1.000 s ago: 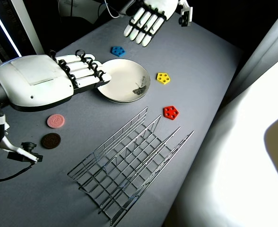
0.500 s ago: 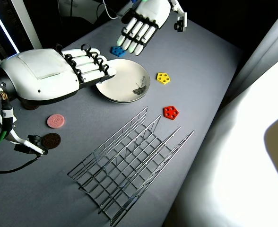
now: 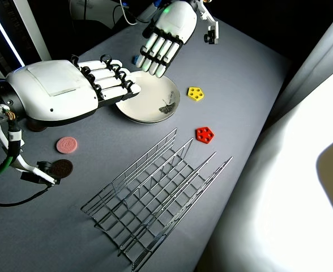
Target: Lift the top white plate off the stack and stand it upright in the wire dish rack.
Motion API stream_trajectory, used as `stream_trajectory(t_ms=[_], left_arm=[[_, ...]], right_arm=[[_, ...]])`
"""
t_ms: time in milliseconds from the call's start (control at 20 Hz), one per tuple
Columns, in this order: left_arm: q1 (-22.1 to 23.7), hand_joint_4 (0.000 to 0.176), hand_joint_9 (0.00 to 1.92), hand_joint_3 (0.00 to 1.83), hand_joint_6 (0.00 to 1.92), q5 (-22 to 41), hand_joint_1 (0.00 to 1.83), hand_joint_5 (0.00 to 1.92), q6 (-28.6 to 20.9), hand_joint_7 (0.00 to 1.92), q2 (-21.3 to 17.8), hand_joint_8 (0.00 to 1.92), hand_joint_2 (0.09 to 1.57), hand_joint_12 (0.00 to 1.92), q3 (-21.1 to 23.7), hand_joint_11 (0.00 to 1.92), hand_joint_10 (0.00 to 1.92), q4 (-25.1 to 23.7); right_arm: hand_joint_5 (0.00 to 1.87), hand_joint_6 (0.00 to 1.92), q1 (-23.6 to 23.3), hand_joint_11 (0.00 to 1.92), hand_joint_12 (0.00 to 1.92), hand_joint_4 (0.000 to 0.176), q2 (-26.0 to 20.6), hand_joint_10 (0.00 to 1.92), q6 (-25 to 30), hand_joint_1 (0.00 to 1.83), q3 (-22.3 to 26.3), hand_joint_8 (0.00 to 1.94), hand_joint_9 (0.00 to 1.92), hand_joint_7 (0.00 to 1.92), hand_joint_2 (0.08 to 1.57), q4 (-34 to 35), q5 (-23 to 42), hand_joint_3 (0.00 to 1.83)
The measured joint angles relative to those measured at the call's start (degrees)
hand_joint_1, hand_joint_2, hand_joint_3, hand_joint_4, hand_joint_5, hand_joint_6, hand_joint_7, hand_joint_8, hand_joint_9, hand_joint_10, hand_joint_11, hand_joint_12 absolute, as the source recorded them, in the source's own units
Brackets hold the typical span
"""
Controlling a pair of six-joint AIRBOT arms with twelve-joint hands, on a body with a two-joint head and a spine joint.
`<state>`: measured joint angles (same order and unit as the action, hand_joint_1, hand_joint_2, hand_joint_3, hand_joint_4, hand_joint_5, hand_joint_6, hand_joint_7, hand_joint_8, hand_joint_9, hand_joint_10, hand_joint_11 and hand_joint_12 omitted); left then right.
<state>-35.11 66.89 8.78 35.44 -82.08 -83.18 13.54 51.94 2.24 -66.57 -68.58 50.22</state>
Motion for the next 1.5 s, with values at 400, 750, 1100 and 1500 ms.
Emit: stream_trajectory(t_ms=[400,750,1100,1500], left_arm=[[0.2,0.0,0.0,0.0,0.0,-4.2,0.34,0.0,0.2,0.0,0.9,0.0,0.92,0.01,0.0,0.02,0.0,-1.9],[-0.5,0.0,0.0,0.0,0.0,-6.0,0.34,0.0,0.2,0.0,1.6,0.0,0.93,0.0,-0.8,0.0,0.0,-4.1],[-2.0,0.0,0.0,0.0,0.0,-7.7,0.29,0.0,0.2,0.0,3.1,0.0,0.93,0.0,-2.4,0.01,0.0,-4.9],[-2.8,0.0,0.0,0.0,0.0,-7.9,0.3,0.0,0.2,0.0,3.7,0.0,0.93,0.01,-3.0,0.02,0.0,-5.0]], right_arm=[[0.0,0.0,1.0,0.05,0.02,0.0,0.1,0.0,-0.9,0.49,0.1,0.0,0.01,0.0,0.99,0.7,-0.4,0.0],[0.0,0.0,1.5,0.07,0.02,0.0,0.1,0.0,-1.4,0.49,0.1,0.0,0.02,0.0,0.99,0.5,-0.5,0.0],[0.0,0.0,1.5,0.06,0.02,0.0,0.0,0.0,-1.5,0.53,0.0,0.0,0.01,0.0,0.99,0.0,-0.4,0.0],[0.0,0.0,1.9,0.05,0.01,0.0,0.0,0.0,-1.5,0.51,0.1,0.0,0.01,0.0,1.0,-0.3,-0.2,0.0]])
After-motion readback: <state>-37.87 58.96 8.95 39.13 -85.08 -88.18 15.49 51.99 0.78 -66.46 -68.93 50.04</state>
